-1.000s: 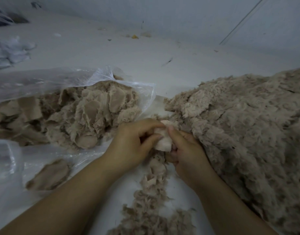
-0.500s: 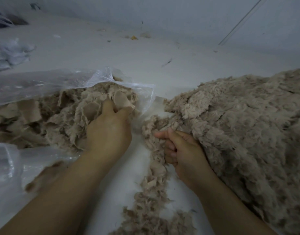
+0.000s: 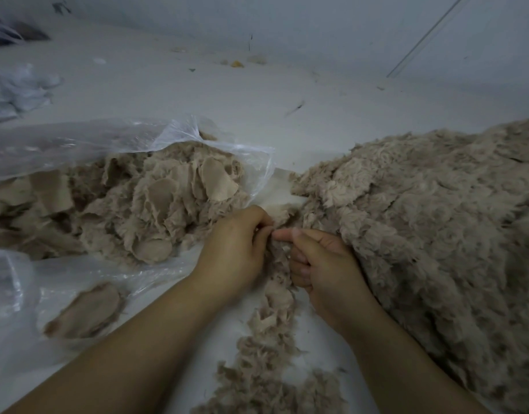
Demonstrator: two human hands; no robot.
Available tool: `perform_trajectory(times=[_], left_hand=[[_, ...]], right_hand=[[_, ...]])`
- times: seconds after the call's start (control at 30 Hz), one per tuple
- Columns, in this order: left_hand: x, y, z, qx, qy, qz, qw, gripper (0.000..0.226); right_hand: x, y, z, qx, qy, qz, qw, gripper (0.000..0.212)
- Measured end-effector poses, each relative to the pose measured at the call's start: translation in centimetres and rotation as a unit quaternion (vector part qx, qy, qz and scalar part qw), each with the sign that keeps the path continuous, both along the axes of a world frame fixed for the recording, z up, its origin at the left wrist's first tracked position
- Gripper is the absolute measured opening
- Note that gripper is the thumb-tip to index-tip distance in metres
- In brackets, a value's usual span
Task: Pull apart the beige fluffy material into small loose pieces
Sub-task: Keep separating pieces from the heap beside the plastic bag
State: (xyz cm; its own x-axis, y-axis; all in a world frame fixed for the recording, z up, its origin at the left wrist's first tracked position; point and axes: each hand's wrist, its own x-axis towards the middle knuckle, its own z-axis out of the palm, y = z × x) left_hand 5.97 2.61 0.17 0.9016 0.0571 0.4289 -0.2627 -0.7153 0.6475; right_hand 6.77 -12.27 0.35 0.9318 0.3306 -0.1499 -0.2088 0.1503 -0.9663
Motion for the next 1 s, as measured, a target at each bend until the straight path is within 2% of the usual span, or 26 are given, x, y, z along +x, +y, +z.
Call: perform_trajectory(times=[0.23,0.5,0.67,0.8,0.87,1.0], left_hand=[[-0.10,-0.32,0.02,-0.009,0.008,-0.030,0.999,0.011],[-0.01,-0.17,0.03,-0.114,-0.014,-0.058,0.992,0.017],[-0.27,-0.05,0.26,-0.095,-0.012,-0.097,0.991,0.013],[-0.52,-0.33,0.50,0.006,-0.039,-0.171,0.984,0.011],[-0.57,-0.54,0.61,0.029,-0.043,-0.188,0.981,0.011],[-0.53,-0.18,0.76,0.012,-0.015,-0.181,0.983,0.012]], right_hand=[[0.00,-0.01,-0.09,0.002,-0.002,-0.001,1.000,0.035],[0.01,-0.02,0.07,-0.015,0.003,-0.010,1.000,0.028],[-0.05,0.05,0.32,0.009,0.014,-0.008,1.000,0.026],[-0.02,0.14,0.46,0.005,0.016,-0.008,1.000,0.053],[-0.01,0.18,0.46,0.014,0.020,-0.008,1.000,0.059],[0.18,0.11,0.31,0.041,0.023,-0.008,0.999,0.052]])
